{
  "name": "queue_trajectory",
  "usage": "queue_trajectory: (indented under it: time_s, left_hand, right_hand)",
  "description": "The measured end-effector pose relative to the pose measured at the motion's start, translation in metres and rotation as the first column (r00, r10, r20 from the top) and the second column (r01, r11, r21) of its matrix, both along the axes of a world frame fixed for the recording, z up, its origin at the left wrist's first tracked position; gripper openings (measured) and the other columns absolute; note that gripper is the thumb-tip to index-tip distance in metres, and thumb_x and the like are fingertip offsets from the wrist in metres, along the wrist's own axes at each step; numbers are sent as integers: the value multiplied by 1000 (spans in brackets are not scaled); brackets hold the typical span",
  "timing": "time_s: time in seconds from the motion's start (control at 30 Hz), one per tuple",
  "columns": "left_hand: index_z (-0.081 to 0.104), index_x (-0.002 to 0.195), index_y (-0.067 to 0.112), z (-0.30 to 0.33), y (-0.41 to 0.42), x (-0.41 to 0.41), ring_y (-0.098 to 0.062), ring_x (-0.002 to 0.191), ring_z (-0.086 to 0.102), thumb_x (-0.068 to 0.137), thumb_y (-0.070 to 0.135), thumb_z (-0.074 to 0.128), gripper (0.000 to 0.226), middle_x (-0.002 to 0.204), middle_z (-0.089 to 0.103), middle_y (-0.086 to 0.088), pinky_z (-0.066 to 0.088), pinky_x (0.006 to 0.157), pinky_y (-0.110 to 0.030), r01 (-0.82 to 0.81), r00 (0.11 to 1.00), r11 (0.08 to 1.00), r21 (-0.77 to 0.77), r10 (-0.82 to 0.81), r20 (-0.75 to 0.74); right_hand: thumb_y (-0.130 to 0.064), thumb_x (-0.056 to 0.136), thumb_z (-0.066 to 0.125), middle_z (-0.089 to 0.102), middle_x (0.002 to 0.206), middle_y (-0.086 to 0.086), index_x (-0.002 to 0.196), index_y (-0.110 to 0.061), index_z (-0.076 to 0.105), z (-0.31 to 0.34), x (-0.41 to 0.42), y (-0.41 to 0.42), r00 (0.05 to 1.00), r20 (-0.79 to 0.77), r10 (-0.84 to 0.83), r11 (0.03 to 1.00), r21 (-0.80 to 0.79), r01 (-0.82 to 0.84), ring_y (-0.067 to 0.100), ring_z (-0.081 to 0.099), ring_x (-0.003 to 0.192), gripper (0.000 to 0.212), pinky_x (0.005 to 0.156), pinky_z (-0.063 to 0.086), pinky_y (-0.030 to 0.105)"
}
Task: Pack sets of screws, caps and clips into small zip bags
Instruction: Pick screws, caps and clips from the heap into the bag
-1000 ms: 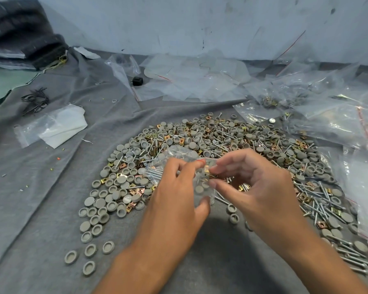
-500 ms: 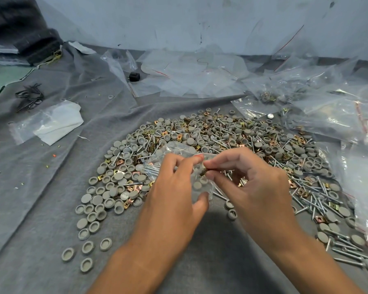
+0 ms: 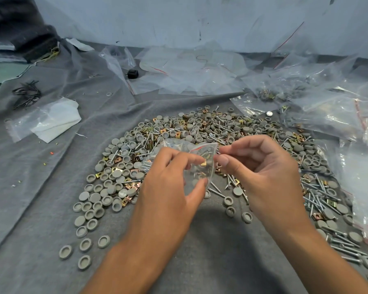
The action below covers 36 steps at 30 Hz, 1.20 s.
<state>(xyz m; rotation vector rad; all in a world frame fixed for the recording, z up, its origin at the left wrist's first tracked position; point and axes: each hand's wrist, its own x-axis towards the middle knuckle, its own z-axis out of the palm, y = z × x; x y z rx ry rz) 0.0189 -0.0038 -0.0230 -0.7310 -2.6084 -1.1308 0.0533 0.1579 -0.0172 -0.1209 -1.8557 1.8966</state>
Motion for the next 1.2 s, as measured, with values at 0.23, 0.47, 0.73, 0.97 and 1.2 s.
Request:
queue_trajectory:
  time_s: [0.23, 0.47, 0.73, 0.97, 1.2]
  left_hand:
    - [63, 118, 37, 1, -3, 0, 9, 90, 49, 83, 38, 67, 36, 101, 44, 27, 36, 80, -2, -5, 1000, 1000, -15, 5, 28]
    - [62, 115, 39, 1, -4, -1, 9, 92, 50, 81, 37, 70, 35, 101, 45, 27, 36, 81, -1, -5, 1000, 1000, 1, 5, 20]
    - [64, 117, 37, -2, -4, -5, 6, 89, 51, 79, 38, 70, 38, 100, 45, 27, 36, 80, -2, -9, 1000, 1000, -1, 9, 10]
    - [51, 116, 49, -5, -4, -5, 12, 99, 47, 80, 45, 65, 39, 102, 44, 28, 35, 84, 1, -9, 1000, 999, -46, 9, 11]
    - [52, 116, 49, -4, -2, -6, 14, 98, 48, 80, 44, 67, 40, 102, 44, 29, 34, 85, 2, -5, 1000, 999, -42, 4, -2]
  right_hand:
    - [0, 81, 67, 77, 95, 5, 100, -8, 66, 4, -12, 24, 989, 145, -35, 850, -517, 106, 16, 75, 91, 21, 77, 59, 25]
    - [14, 74, 55, 74, 115, 13, 127, -5, 59, -3, -18, 41, 920, 231, 318, 661, -749, -41, 22, 73, 105, 57, 79, 59, 23]
    - [5, 88, 51, 68, 129, 14, 138, -6, 48, 3, -11, 38, 855, 87, 512, 756, -517, -401, 25, 65, 121, 52, 89, 56, 25]
    - [5, 100, 52, 74, 117, -7, 127, -20, 59, -3, 0, 36, 986, 51, 158, 940, 297, -166, 11, 70, 110, 37, 90, 58, 29]
    - [-32, 98, 53, 75, 98, -17, 113, -26, 64, -6, 1, 50, 995, 97, -39, 798, 602, -27, -2, 71, 92, 20, 76, 58, 20]
